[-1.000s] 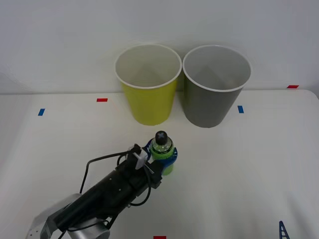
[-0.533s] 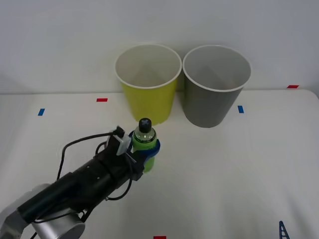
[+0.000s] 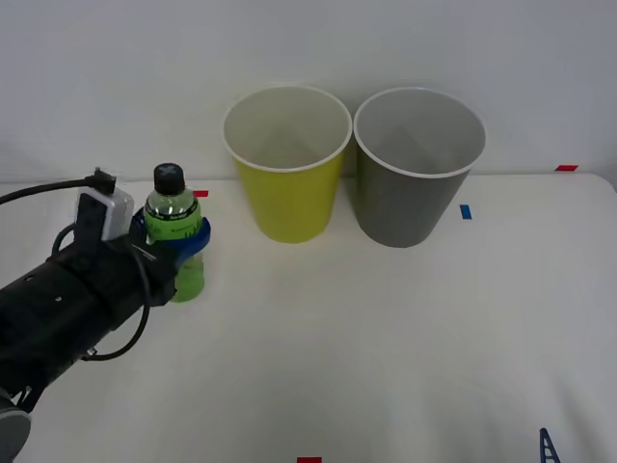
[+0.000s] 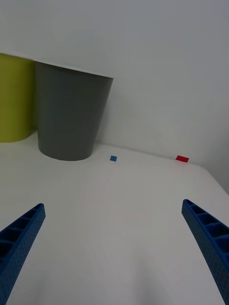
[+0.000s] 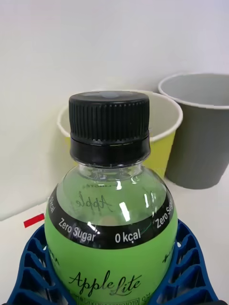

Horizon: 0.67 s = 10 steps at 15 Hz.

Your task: Put cans in the gray bin and PET bottles in the light green bin.

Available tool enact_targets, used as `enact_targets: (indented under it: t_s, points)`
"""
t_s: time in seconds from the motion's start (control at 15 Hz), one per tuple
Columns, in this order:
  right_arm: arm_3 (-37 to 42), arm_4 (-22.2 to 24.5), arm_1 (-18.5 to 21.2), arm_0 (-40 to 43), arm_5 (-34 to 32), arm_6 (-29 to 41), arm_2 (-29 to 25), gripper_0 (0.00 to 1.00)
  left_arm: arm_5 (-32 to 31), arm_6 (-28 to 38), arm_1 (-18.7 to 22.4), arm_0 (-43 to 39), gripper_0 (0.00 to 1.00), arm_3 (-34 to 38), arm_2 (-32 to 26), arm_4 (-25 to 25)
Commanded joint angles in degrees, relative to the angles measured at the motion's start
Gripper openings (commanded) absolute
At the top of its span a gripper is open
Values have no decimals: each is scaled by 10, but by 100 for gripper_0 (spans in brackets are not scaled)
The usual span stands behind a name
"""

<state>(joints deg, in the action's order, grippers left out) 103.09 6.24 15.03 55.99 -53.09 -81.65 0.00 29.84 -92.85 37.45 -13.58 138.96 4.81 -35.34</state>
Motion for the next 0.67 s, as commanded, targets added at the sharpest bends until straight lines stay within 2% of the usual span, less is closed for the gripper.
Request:
enact_targets:
  t_s: [0.07, 0.2, 0.33, 0.53, 0.67]
  points:
    - [0, 0, 0, 0, 0, 0, 0, 100, 123, 2, -26, 19, 0, 55, -93, -75]
    - [0, 0, 0, 0, 0, 0, 0, 100, 215, 4, -27, 67, 0, 68, -150, -120]
    - [0, 0, 0, 0, 0, 0, 0, 100, 283, 5, -26, 125, 0, 67, -177, -132]
    - [0, 0, 0, 0, 0, 0, 0, 100, 363, 16, -31, 218, 0, 61, -191, -131]
    - [0, 0, 0, 0, 0, 0, 0, 100, 374, 21, -33, 270, 0, 33, -191, -148]
